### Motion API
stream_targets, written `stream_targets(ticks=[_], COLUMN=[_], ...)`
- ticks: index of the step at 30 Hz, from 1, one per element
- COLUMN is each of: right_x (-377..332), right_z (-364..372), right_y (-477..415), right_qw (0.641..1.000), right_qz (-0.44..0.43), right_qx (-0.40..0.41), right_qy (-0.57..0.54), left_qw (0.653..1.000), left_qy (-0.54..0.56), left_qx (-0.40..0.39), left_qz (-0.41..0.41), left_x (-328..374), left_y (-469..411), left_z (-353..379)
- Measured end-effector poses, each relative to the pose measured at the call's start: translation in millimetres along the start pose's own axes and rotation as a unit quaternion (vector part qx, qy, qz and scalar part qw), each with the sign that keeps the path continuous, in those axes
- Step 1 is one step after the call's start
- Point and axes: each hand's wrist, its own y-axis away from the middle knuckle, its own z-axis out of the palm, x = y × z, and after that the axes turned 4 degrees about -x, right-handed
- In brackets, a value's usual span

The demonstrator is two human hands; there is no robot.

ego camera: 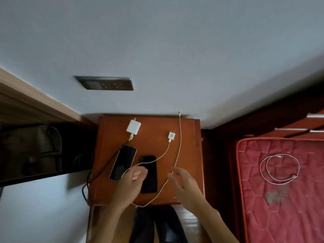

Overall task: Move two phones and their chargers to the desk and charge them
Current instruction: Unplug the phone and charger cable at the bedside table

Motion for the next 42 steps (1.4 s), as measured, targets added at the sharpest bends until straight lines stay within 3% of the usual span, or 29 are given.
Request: stream_targets(ticks=[7,13,19,25,32,42], right_x=[57.1,83.8,97.6,93.1,78.4,74.4], right_z=[67.9,106.1,135.0,137.5,135.5,118.1], right_y=[-43.1,-67.6,-74.1,-79.1,-72.4,-53.7], right_qw=[0.997,0.995,0.981,0.960,0.986,0.945], right_qz=[0.045,0.024,0.032,0.095,0.038,0.021], right_qx=[-0.011,0.009,0.030,0.042,0.060,0.078], right_qy=[-0.064,-0.092,-0.191,-0.261,-0.151,-0.318], left_qw=[0.998,0.997,0.995,0.996,0.996,0.996], left_qy=[-0.023,-0.045,-0.056,-0.038,0.041,0.086], left_qx=[0.053,0.055,0.074,0.082,0.074,0.032], left_qz=[-0.036,-0.018,0.035,-0.001,-0.039,-0.009], left_x=[-77.4,-119.5,-139.8,-133.3,-111.7,-85.2], left_y=[-46.6,-65.2,-78.7,-90.6,-90.2,-86.5], left_z=[42.8,56.1,60.6,58.1,57.6,51.8])
